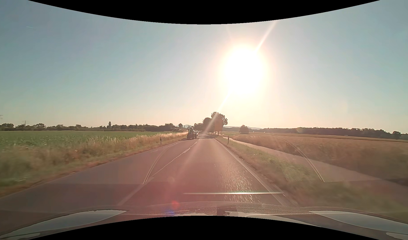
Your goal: Follow the waypoints while adhering to traffic rules and regulations
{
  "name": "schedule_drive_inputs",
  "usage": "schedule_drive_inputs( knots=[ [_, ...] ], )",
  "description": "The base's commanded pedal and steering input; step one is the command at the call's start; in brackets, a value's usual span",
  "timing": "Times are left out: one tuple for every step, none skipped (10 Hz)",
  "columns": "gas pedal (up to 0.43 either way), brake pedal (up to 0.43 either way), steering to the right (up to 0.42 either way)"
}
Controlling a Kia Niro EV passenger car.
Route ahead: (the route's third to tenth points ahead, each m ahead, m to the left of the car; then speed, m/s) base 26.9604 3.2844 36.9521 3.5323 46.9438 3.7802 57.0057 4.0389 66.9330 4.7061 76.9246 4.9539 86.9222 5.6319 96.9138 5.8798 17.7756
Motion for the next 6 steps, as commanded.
schedule_drive_inputs(
  knots=[
    [0.087, 0.000, -0.001],
    [0.087, 0.000, -0.001],
    [0.087, 0.000, -0.001],
    [0.087, 0.000, -0.002],
    [0.087, 0.000, -0.002],
    [0.087, 0.000, -0.002]
  ],
)
